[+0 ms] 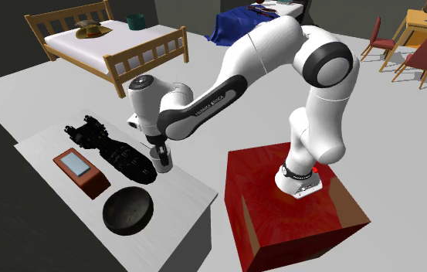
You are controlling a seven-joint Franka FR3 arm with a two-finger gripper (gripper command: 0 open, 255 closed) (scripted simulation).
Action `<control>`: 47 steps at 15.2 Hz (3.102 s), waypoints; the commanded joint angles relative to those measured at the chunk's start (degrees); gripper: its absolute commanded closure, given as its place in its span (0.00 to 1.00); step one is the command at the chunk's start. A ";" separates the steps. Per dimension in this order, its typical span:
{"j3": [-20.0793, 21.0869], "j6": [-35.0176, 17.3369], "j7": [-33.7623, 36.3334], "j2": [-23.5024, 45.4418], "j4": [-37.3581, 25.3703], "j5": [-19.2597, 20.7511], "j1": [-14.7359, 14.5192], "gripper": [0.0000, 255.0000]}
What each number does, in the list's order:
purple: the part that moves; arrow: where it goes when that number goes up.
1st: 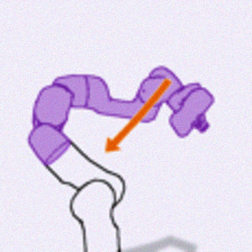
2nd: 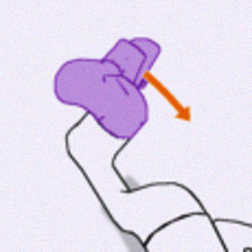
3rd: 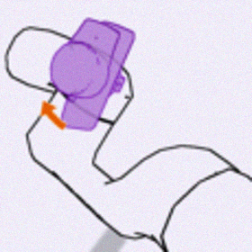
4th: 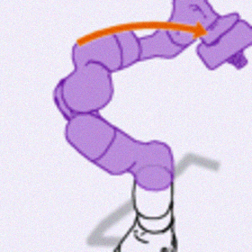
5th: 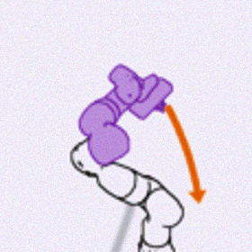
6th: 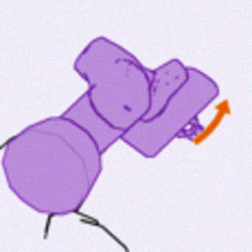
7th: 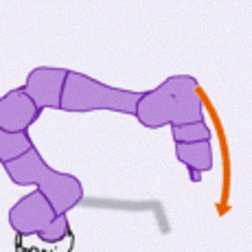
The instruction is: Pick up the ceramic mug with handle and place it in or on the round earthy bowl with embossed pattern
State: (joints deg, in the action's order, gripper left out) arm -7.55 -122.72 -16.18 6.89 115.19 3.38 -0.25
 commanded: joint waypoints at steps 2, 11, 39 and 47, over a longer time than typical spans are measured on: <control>0.01 -0.93 -0.43 3.07 -1.82 -0.30 0.14 0.00; -0.03 -5.50 -0.60 5.55 0.27 -0.53 0.39 0.00; -0.09 3.62 -0.79 1.17 -4.50 -0.18 0.20 1.00; -0.08 9.40 -0.99 -0.61 -8.51 -0.08 0.13 1.00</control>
State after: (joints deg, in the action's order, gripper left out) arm -7.63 -114.09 -17.10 6.32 107.40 3.32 -0.13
